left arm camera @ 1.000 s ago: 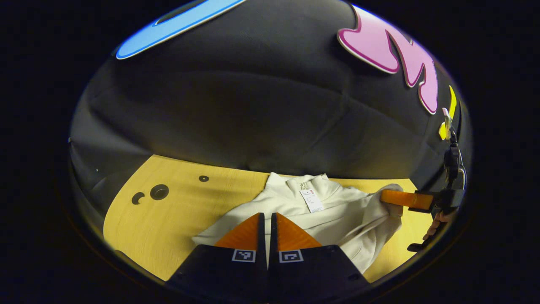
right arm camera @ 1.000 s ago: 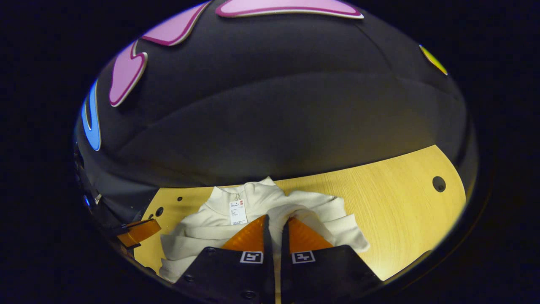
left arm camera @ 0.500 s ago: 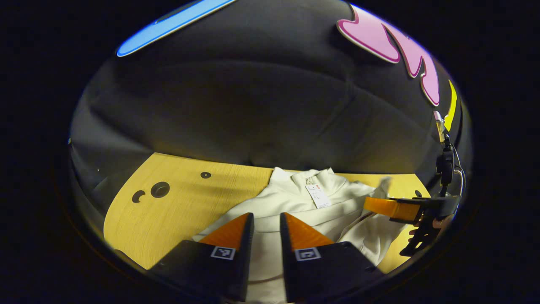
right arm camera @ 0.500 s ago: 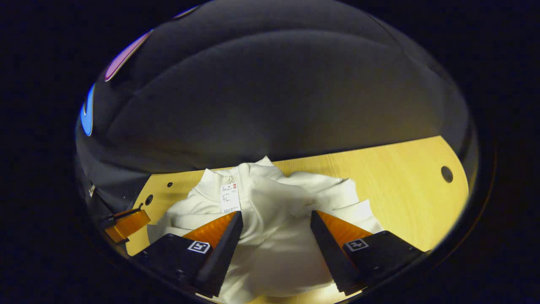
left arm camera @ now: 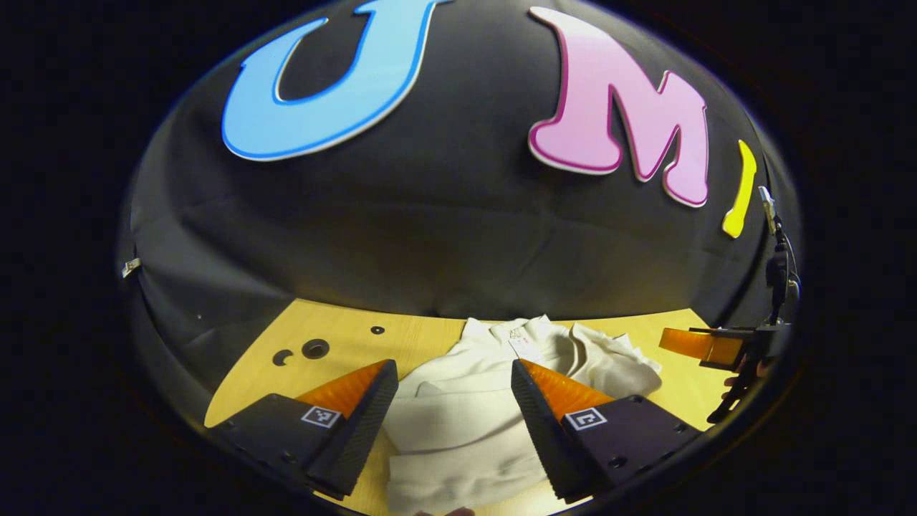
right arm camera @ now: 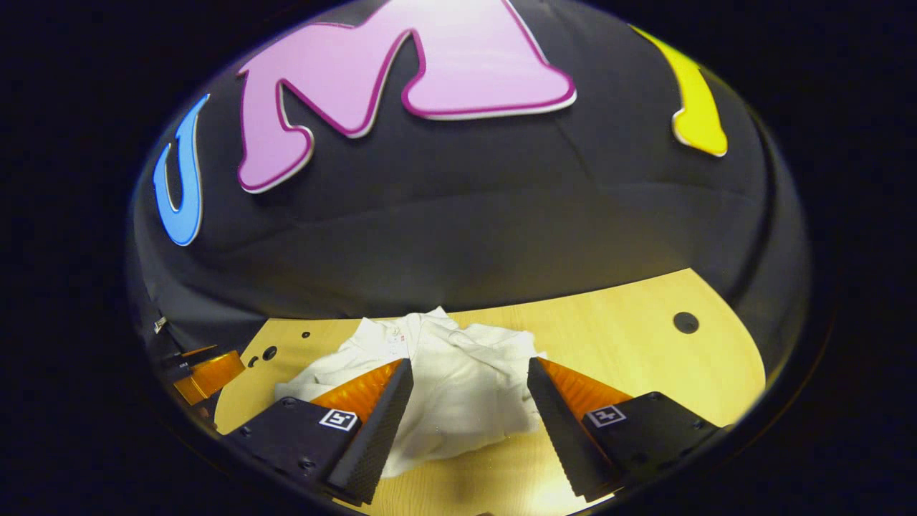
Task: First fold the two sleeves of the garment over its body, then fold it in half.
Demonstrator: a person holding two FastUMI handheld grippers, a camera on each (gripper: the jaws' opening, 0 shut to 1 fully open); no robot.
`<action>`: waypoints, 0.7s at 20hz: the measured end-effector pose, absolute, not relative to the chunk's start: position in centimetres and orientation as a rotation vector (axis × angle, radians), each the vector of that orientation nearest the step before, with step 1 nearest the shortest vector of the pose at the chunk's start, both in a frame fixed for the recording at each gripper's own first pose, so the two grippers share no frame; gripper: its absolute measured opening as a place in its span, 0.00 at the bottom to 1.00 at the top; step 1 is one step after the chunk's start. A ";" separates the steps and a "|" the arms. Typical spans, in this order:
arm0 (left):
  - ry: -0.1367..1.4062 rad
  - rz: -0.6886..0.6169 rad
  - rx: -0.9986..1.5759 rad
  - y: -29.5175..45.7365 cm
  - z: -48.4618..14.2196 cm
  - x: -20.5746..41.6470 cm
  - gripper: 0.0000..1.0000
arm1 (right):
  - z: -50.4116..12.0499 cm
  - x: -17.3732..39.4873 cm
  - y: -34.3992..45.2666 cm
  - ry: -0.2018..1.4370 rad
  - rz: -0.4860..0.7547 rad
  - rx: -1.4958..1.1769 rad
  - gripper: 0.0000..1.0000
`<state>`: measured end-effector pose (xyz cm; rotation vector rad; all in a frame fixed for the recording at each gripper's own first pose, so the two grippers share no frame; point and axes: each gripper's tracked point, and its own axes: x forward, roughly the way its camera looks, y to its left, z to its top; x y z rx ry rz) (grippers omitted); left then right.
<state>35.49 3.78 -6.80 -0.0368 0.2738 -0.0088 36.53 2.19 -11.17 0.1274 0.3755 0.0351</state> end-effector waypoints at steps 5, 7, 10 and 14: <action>0.192 -0.001 -0.011 4.8 -3.2 27.5 0.97 | -6.3 28.4 -0.2 0.285 -0.024 0.085 0.98; 0.164 -0.003 0.006 5.2 -2.1 24.2 0.98 | -4.8 24.9 -0.6 0.259 -0.040 0.072 0.98; 0.124 0.005 0.013 5.6 -0.6 19.2 0.97 | -2.6 19.6 -0.9 0.201 -0.059 0.037 0.98; 0.081 -0.009 0.000 5.6 0.8 13.0 0.97 | -1.2 12.6 -0.1 0.161 -0.058 0.025 0.98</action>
